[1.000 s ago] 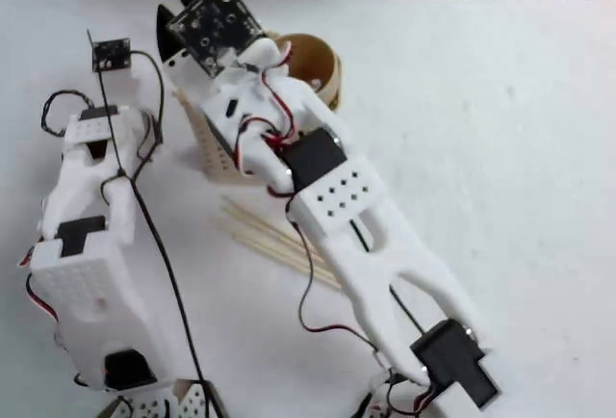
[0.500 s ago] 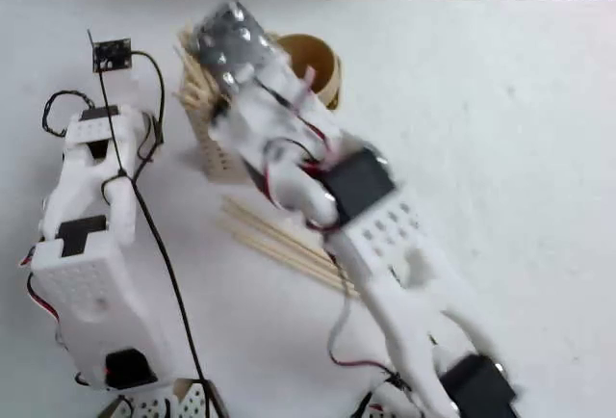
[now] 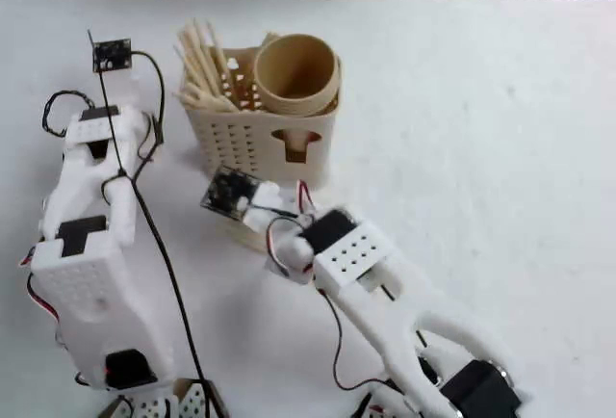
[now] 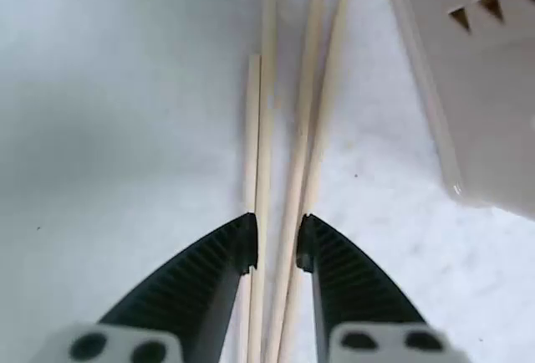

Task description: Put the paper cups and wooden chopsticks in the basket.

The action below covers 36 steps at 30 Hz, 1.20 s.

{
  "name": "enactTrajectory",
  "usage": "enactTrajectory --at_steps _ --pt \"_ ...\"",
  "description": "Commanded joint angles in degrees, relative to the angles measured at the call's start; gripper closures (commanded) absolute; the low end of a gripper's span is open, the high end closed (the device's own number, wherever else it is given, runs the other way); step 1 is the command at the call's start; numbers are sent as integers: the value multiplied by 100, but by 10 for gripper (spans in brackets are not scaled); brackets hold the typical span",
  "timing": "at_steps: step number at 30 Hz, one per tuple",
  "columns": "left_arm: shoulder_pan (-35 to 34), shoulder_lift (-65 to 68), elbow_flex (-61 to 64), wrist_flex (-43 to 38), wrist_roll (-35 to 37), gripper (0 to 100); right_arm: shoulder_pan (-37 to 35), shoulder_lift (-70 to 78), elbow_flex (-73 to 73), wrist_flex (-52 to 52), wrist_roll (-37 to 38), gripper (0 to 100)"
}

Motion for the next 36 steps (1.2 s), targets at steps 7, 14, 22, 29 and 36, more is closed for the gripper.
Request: enactTrajectory --at_steps 7,14,22,29,36 --pt "-48 -48 -246 -62 -9 883 725 1666 -466 -840 105 904" --pt "-48 -48 -246 -53 -9 883 848 2457 -941 -804 105 907" --pt "-48 -48 -246 -53 -9 883 901 2053 -914 -391 53 982" --pt "-48 -48 -264 -53 -9 883 840 -303 -378 92 -448 981" --pt "-40 -48 -264 -53 -9 883 330 -3046 18 514 -475 981"
